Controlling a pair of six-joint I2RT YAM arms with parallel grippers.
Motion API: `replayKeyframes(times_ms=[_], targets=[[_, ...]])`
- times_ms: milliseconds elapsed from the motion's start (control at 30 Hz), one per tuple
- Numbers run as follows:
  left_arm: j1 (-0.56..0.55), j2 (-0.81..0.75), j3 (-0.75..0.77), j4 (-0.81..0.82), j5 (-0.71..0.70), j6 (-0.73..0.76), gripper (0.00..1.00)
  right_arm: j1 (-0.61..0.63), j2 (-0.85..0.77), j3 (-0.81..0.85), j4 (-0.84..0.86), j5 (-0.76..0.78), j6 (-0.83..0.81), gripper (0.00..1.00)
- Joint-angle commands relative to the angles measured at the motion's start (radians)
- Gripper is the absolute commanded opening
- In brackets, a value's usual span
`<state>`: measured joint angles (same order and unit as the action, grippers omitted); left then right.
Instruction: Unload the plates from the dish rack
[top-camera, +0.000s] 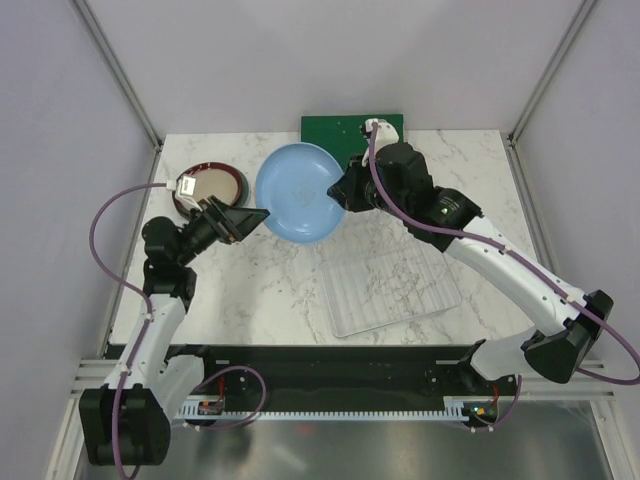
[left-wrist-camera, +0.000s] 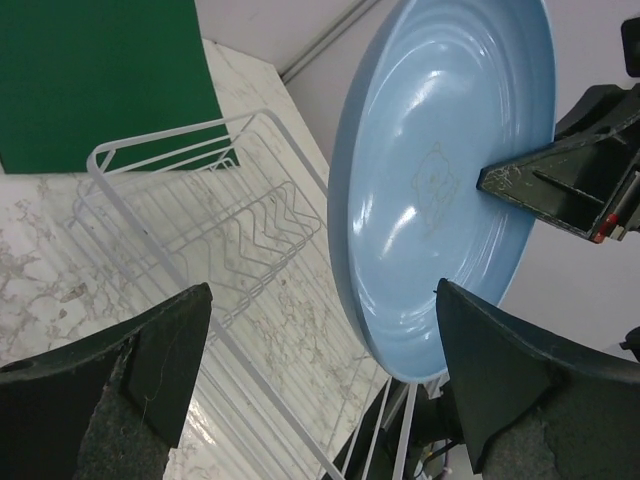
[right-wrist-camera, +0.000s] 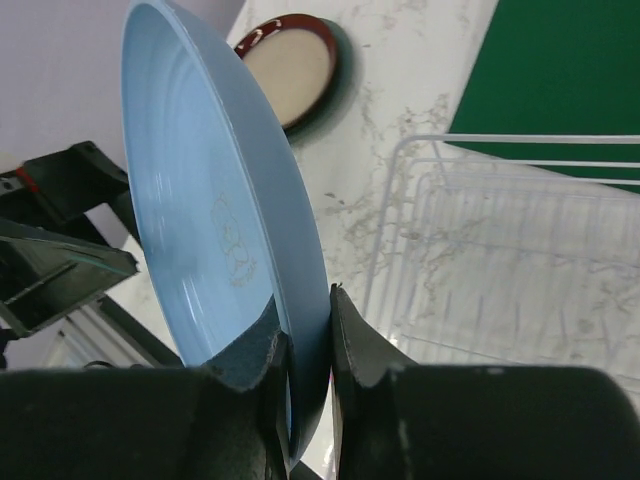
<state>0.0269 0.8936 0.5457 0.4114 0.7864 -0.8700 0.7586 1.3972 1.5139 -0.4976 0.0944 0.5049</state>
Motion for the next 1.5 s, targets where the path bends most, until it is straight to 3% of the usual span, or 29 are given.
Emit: replayKeyframes(times_ms=[0, 100, 167, 200, 233, 267, 300, 333, 433, 467, 533, 567, 633, 767, 967, 1200, 1467], targets=[[-0.065, 0.019, 0.011, 0.098, -0.068, -0.027, 1.0, -0.005, 0.002, -0.037, 0.165, -0.145, 0.09, 0.0], [-0.11, 0.045, 0.022, 0.121, -0.085, -0.02, 1.0, -0.004, 0.002, -0.072, 0.205, -0.185, 0.124, 0.0], [-0.122, 0.068, 0.034, 0.138, -0.088, -0.012, 0.85, -0.004, 0.002, -0.092, 0.226, -0.202, 0.138, 0.0], [-0.128, 0.076, 0.037, 0.141, -0.088, -0.011, 0.73, -0.004, 0.002, -0.095, 0.228, -0.202, 0.139, 0.0], [-0.128, 0.08, 0.039, 0.144, -0.09, -0.009, 0.29, -0.004, 0.0, -0.098, 0.228, -0.2, 0.138, 0.0], [-0.128, 0.085, 0.042, 0.145, -0.095, -0.007, 0.12, -0.004, -0.003, -0.1, 0.228, -0.197, 0.135, 0.0], [-0.128, 0.087, 0.045, 0.144, -0.099, -0.001, 0.04, -0.004, -0.007, -0.101, 0.228, -0.194, 0.133, 0.0], [-0.128, 0.085, 0.046, 0.141, -0.108, 0.005, 0.02, -0.004, -0.012, -0.101, 0.228, -0.193, 0.13, 0.0], [-0.13, 0.094, 0.063, 0.11, -0.111, 0.029, 0.02, -0.008, -0.021, -0.109, 0.226, -0.208, 0.129, 0.14], [-0.13, 0.099, 0.083, 0.072, -0.113, 0.038, 0.02, -0.011, -0.02, -0.109, 0.226, -0.214, 0.129, 0.41], [-0.13, 0.113, 0.103, 0.029, -0.116, 0.081, 0.02, -0.015, -0.021, -0.115, 0.217, -0.211, 0.123, 0.72], [-0.13, 0.111, 0.123, -0.005, -0.131, 0.101, 0.02, -0.015, -0.027, -0.119, 0.214, -0.187, 0.118, 0.81], [-0.13, 0.093, 0.138, -0.115, -0.197, 0.163, 0.02, -0.018, -0.044, -0.121, 0.179, -0.135, 0.1, 0.82], [-0.127, 0.041, 0.164, -0.272, -0.331, 0.253, 0.02, -0.034, -0.093, -0.123, 0.125, 0.002, 0.044, 0.94], [-0.087, 0.021, 0.198, -0.519, -0.529, 0.342, 0.02, -0.065, -0.155, -0.116, 0.036, 0.111, -0.022, 0.94], [0.164, 0.013, 0.099, -0.58, -0.434, 0.312, 0.02, -0.088, -0.196, -0.165, 0.016, 0.117, -0.04, 0.95], [0.211, 0.114, -0.01, -0.565, -0.3, 0.292, 0.02, -0.099, -0.196, -0.193, 0.016, 0.103, -0.042, 0.94]])
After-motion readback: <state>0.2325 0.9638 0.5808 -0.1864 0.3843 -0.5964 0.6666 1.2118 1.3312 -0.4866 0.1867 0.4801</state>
